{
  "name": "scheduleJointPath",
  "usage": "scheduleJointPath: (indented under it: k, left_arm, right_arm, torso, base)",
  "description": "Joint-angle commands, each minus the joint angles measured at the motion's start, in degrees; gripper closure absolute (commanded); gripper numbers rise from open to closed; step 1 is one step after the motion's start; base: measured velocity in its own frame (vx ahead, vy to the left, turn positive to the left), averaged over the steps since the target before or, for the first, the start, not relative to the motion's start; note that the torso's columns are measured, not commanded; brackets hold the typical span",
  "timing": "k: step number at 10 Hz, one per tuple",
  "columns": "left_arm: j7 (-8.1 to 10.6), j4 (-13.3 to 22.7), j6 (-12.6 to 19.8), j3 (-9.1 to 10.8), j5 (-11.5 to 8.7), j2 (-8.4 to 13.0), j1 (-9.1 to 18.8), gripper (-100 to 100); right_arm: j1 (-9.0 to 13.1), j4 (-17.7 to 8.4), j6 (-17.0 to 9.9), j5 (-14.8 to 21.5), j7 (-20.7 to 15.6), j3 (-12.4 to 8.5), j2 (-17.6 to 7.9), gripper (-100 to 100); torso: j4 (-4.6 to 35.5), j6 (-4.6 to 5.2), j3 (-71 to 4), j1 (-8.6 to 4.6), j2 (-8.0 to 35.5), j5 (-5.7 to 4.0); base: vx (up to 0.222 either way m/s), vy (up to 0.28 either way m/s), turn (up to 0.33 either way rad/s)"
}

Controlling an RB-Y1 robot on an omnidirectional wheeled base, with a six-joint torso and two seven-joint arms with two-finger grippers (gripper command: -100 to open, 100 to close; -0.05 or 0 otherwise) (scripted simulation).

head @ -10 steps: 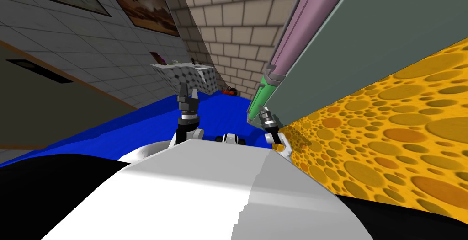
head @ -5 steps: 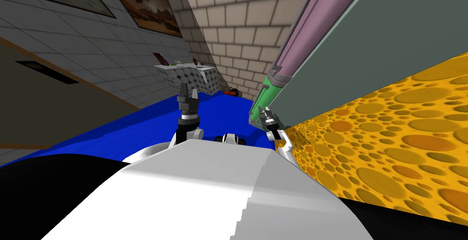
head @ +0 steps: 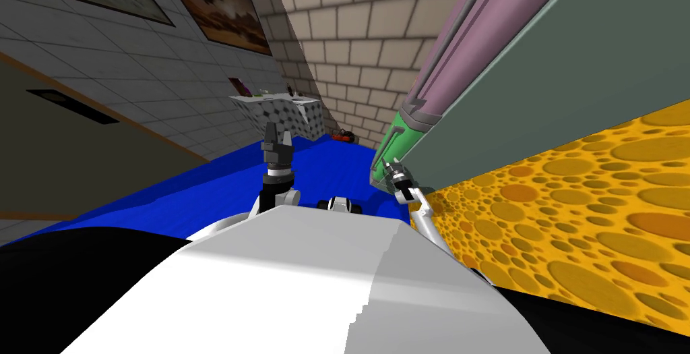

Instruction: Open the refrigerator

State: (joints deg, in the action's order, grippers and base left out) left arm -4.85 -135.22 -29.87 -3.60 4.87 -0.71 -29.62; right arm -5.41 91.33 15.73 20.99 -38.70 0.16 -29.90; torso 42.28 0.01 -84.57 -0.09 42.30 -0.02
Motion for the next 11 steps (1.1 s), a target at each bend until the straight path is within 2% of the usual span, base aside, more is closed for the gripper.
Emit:
scheduleJointPath:
  k: [1, 2, 3, 4, 5, 6, 7, 8, 9, 11]
  left_arm:
    - [0.0, 0.0, 0.0, 0.0, 0.0, 0.0, 0.0, 0]
    - [0.0, 0.0, 0.0, 0.0, 0.0, 0.0, 0.0, 0]
    - [0.0, 0.0, 0.0, 0.0, 0.0, 0.0, 0.0, 0]
    - [0.0, 0.0, 0.0, 0.0, 0.0, 0.0, 0.0, 0]
    - [0.0, 0.0, 0.0, 0.0, 0.0, 0.0, 0.0, 0]
    - [0.0, 0.0, 0.0, 0.0, 0.0, 0.0, 0.0, 0]
    - [0.0, 0.0, 0.0, 0.0, 0.0, 0.0, 0.0, 0]
    - [0.0, 0.0, 0.0, 0.0, 0.0, 0.0, 0.0, 0]
    - [0.0, 0.0, 0.0, 0.0, 0.0, 0.0, 0.0, 0]
    - [0.0, 0.0, 0.0, 0.0, 0.0, 0.0, 0.0, 0]
  right_arm:
    - [2.2, -3.3, -1.8, 1.9, -2.8, 0.1, -2.0, -100]
    - [4.3, -5.8, -2.9, 3.5, -5.0, 0.3, -3.6, -100]
    - [4.3, -6.4, -2.9, 3.5, -5.3, 0.3, -3.6, -100]
    - [6.4, -7.7, -4.0, 5.2, -7.6, 0.5, -5.1, -100]
    - [6.4, -9.5, -4.0, 5.2, -7.7, 0.5, -5.1, -100]
    - [8.6, -11.1, -5.1, 6.9, -10.0, 0.8, -6.5, -100]
    - [8.6, -12.4, -5.1, 6.9, -10.0, 0.8, -6.5, -100]
    - [10.8, -14.8, -6.3, 8.5, -12.2, 1.2, -7.9, -100]
    - [10.8, -15.3, -6.3, 8.5, -12.2, 1.2, -7.9, -100]
    - [15.1, -19.9, -8.5, 11.6, -16.0, 2.0, -10.4, -100]
  torso:
    - [0.0, -0.01, 0.0, 0.08, 0.1, 0.02]
    - [0.0, 0.01, 0.1, 0.05, 0.1, 0.01]
    - [0.0, -0.01, 0.0, 0.15, 0.0, 0.04]
    - [0.0, 0.0, 0.0, 0.06, 0.0, 0.02]
    - [0.0, -0.02, -0.1, 0.06, -0.1, 0.02]
    - [0.0, 0.01, 0.0, 0.04, 0.0, 0.0]
    - [0.0, -0.01, 0.0, 0.11, 0.0, 0.03]
    - [0.0, 0.0, 0.0, 0.07, 0.0, 0.02]
    - [0.0, 0.0, 0.0, 0.09, 0.0, 0.02]
    - [0.0, -0.02, 0.0, 0.07, -0.1, 0.02]
  base:
    - [0.032, 0.069, 0.011]
    - [0.033, 0.091, 0.023]
    - [0.045, 0.071, 0.011]
    - [0.066, 0.07, 0.016]
    - [0.054, 0.062, 0.016]
    - [0.045, 0.075, 0.02]
    - [0.042, 0.063, 0.011]
    - [0.054, 0.066, 0.018]
    - [0.051, 0.047, 0.006]
    - [0.068, 0.07, 0.021]
